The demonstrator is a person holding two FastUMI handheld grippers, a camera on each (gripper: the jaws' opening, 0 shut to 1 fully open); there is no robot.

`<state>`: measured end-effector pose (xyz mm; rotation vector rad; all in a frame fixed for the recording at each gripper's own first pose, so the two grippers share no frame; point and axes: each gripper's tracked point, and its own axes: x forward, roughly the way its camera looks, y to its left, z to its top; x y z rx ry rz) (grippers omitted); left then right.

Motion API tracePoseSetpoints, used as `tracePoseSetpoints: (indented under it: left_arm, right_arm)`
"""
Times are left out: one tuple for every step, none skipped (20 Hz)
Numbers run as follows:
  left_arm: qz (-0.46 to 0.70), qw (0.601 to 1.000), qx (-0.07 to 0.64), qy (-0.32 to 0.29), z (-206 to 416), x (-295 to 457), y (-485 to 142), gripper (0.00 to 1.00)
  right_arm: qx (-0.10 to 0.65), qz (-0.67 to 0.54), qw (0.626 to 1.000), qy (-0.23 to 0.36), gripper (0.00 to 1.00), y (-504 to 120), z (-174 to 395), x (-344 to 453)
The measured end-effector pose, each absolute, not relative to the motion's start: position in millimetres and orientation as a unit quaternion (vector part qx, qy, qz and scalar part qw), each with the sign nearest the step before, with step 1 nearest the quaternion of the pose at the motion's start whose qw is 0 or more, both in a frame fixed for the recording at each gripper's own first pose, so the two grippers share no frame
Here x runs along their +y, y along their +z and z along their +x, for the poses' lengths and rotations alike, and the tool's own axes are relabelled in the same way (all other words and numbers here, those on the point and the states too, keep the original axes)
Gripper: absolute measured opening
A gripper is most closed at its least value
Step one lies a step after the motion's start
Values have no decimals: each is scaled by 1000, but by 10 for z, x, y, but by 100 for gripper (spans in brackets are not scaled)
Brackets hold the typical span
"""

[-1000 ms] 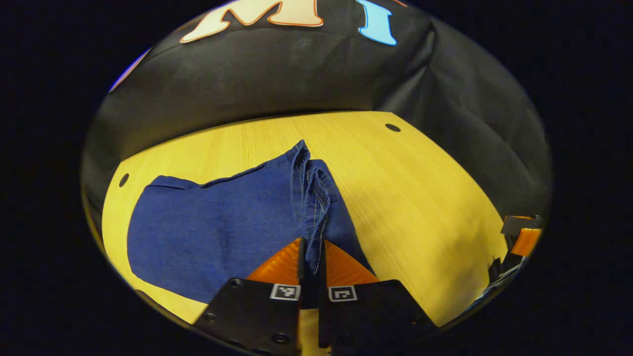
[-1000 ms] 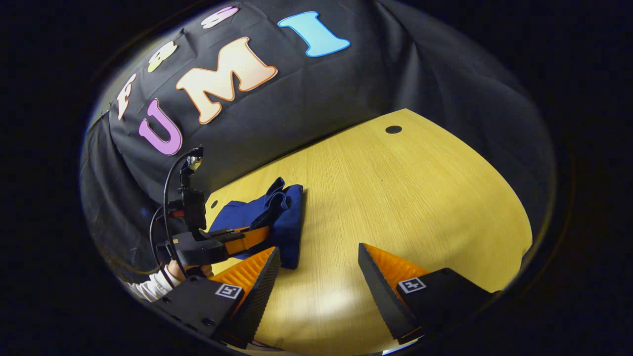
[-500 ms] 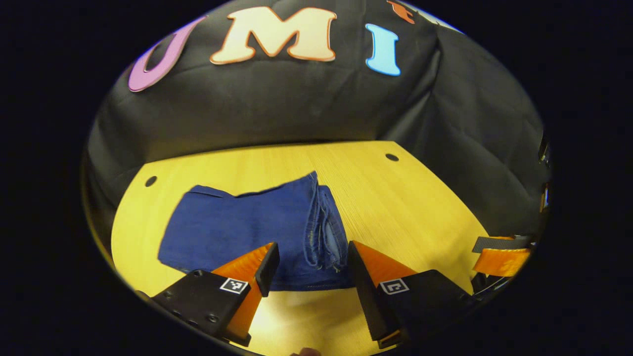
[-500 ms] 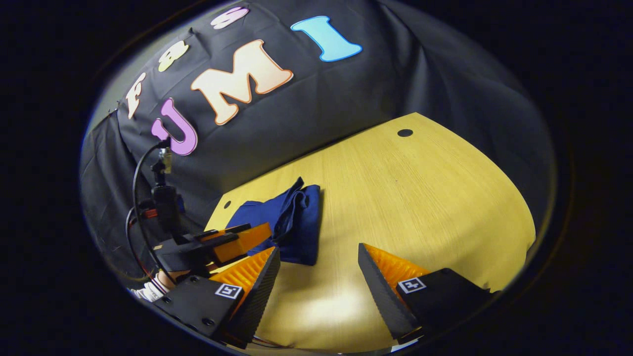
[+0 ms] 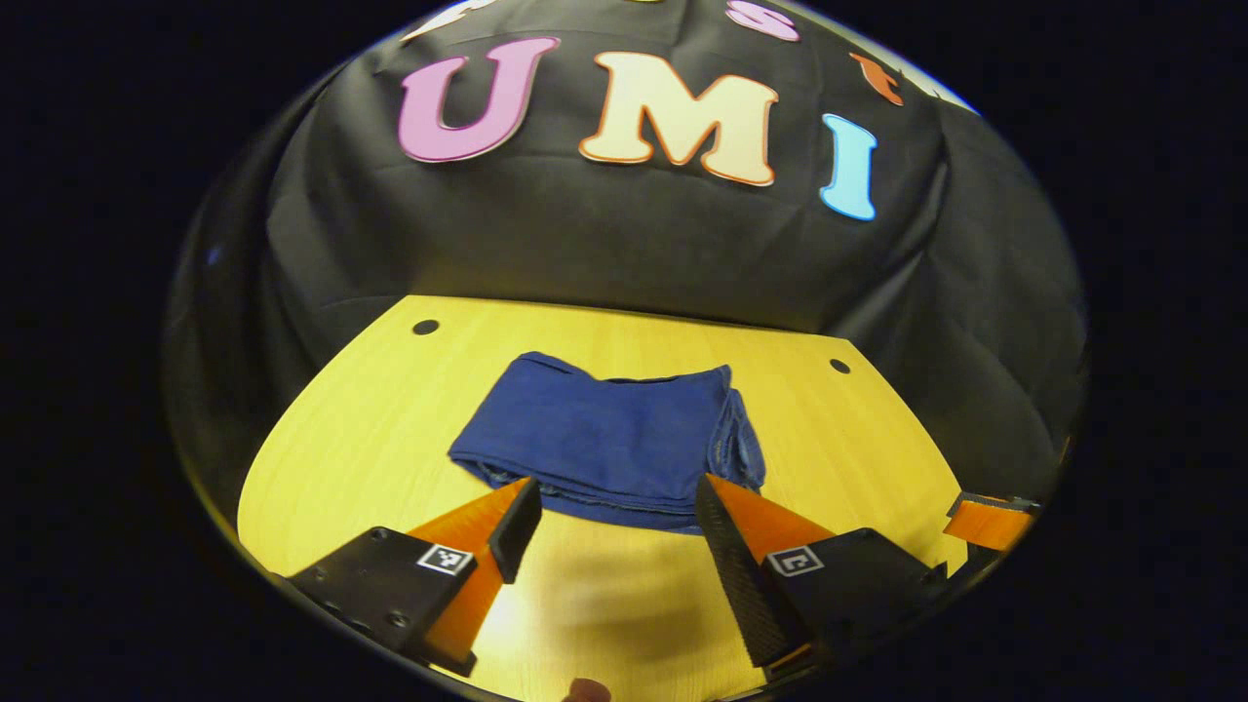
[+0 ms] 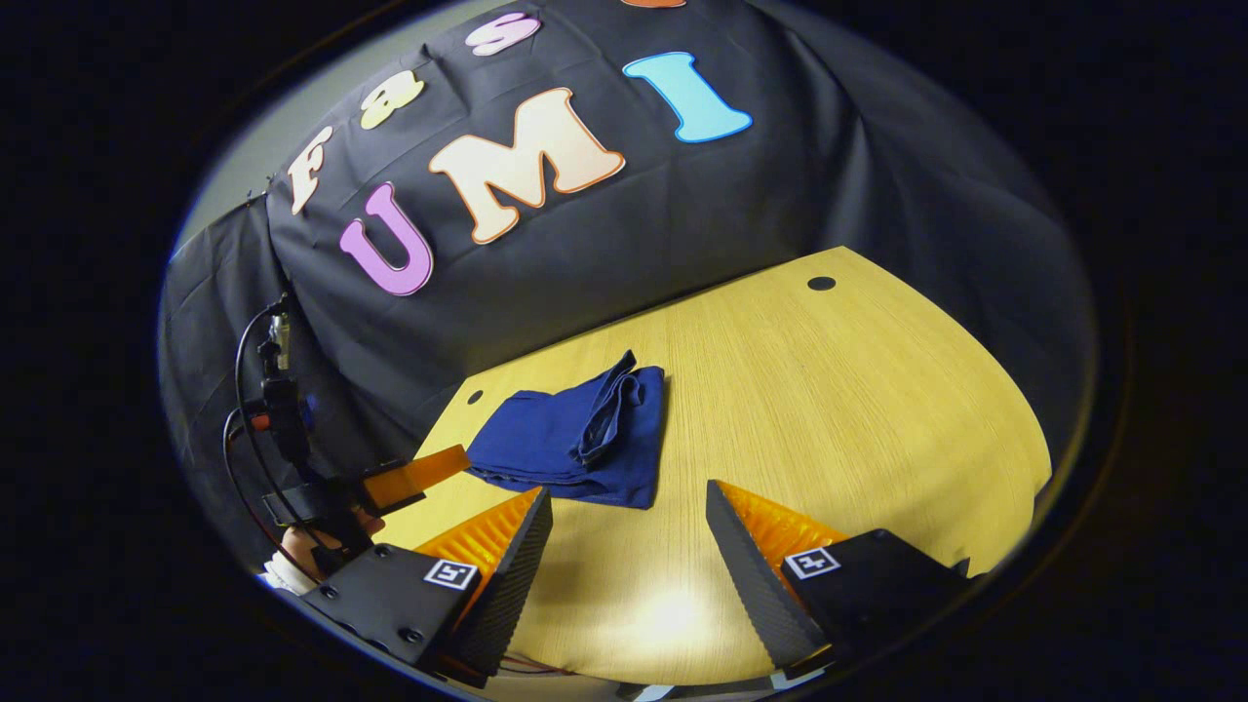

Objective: Grasp the waist and the cuffs of the jeans and fold them to make the two legs overlap; first hold the waist and fold one-third of the jeans toward the cuffs, then hold the cuffs and fold the remaining one-third in the same direction to finish folding.

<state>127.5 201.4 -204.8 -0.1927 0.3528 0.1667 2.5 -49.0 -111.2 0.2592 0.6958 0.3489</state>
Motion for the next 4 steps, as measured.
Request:
tracePoseSetpoints:
  left_arm:
    - [-93, 976, 176, 93, 1210, 2084, -2082, 96]
    - [-90, 975, 179, 100, 1145, 2143, -2115, 96]
    - [-86, 974, 182, 105, 1095, 2205, -2149, 96]
    - [-83, 973, 185, 108, 1031, 2246, -2178, 96]
  right_arm:
    - [341, 122, 916, 172, 98, -1133, -18, -483]
    - [343, 119, 916, 172, 98, -1136, -43, -485]
    - [345, 116, 916, 172, 98, -1141, -61, -488]
    - [343, 115, 917, 170, 98, -1125, -67, -497]
